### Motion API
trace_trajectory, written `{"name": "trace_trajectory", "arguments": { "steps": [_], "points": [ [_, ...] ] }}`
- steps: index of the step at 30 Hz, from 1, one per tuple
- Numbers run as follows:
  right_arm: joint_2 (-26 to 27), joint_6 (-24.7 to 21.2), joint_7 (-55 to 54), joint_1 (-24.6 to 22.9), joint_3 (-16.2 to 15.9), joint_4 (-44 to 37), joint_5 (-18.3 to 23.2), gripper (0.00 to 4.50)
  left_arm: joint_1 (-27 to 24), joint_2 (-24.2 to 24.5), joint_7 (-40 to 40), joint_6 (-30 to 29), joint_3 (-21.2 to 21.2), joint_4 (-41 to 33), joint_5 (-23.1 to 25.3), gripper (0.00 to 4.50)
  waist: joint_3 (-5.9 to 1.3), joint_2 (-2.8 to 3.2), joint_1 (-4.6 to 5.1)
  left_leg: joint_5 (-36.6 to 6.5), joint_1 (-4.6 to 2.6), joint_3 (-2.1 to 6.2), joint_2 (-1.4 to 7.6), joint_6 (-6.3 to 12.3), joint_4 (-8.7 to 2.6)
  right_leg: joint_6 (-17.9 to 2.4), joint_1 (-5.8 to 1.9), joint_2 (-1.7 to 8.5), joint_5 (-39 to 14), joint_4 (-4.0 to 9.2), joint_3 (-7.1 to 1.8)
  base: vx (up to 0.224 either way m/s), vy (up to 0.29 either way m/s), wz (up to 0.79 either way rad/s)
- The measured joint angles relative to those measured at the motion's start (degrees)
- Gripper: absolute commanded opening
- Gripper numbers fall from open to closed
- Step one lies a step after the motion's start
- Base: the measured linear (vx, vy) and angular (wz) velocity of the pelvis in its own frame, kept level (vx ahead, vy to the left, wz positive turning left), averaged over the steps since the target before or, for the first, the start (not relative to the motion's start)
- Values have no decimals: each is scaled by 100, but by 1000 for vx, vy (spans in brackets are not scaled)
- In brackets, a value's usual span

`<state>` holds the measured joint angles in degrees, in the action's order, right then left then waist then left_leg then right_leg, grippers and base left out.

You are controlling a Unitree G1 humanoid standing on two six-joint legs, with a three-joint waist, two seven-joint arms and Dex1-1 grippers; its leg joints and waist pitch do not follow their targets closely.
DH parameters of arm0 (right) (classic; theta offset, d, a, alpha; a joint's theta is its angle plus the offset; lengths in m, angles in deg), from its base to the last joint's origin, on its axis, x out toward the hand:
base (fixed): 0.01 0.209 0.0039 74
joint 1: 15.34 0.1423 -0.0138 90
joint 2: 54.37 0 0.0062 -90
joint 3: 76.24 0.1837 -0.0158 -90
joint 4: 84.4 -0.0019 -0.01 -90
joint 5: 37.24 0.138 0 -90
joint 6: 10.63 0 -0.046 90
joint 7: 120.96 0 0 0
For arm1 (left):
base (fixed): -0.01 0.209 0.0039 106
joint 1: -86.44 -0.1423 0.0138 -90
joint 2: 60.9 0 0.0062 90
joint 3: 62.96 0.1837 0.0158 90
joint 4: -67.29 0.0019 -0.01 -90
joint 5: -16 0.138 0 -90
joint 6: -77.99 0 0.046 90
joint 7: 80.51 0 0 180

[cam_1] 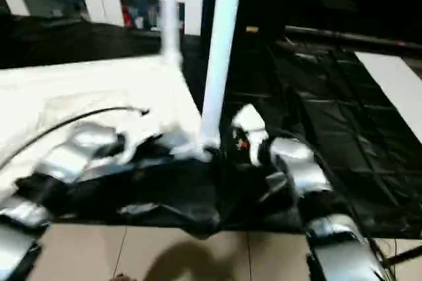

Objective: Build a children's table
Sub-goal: Rotate leg to tighten

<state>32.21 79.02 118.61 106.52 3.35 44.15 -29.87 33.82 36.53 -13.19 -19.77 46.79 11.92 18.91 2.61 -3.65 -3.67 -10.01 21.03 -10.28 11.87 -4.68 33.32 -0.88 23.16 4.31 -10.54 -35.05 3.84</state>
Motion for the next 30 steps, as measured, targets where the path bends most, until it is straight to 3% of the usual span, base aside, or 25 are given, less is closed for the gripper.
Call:
{"name": "trace_trajectory", "arguments": {
  "steps": [4, 15, 24, 28, 30],
  "points": [
    [-21, -91, 243, -78, -153, -76, -24, 397, -104, 47, 277, -38, 30, -221, -54, 0, 2, -6, -27, 0, 5, -6, -1, 0, 1, 0, -3, 5, 0, 0, -4, 0, 0, 0],
    [22, -413, 324, -76, -119, -213, 96, 285, -195, 109, 387, -161, 35, -450, -62, 0, 3, -8, -75, 0, 6, -7, 0, 0, -1, 15, -4, 4, -10, -1, -5, 0, 0, 0],
    [90, -484, 337, -94, -75, -232, 107, 269, -243, 147, 454, -291, 19, -533, -102, 0, 4, -12, -66, 1, 4, -8, 0, 0, -1, 16, -3, 3, -12, -3, -5, 0, 0, 0],
    [468, -389, -288, -10, 148, 169, 146, 268, -187, 40, 240, -563, -133, -382, -80, 0, -2, -22, 29, 1, -7, -8, 0, -1, 6, 13, -6, 3, -9, -18, -9, 0, 0, 0],
    [918, -325, -1529, 316, 480, 796, 144, 268, 141, -336, -430, -719, -312, 215, 28, 0, -1, -19, 89, 1, -7, -8, 0, -3, 21, 1, -2, 3, -1, -23, -11, 0, 0, 0]
  ]
}}
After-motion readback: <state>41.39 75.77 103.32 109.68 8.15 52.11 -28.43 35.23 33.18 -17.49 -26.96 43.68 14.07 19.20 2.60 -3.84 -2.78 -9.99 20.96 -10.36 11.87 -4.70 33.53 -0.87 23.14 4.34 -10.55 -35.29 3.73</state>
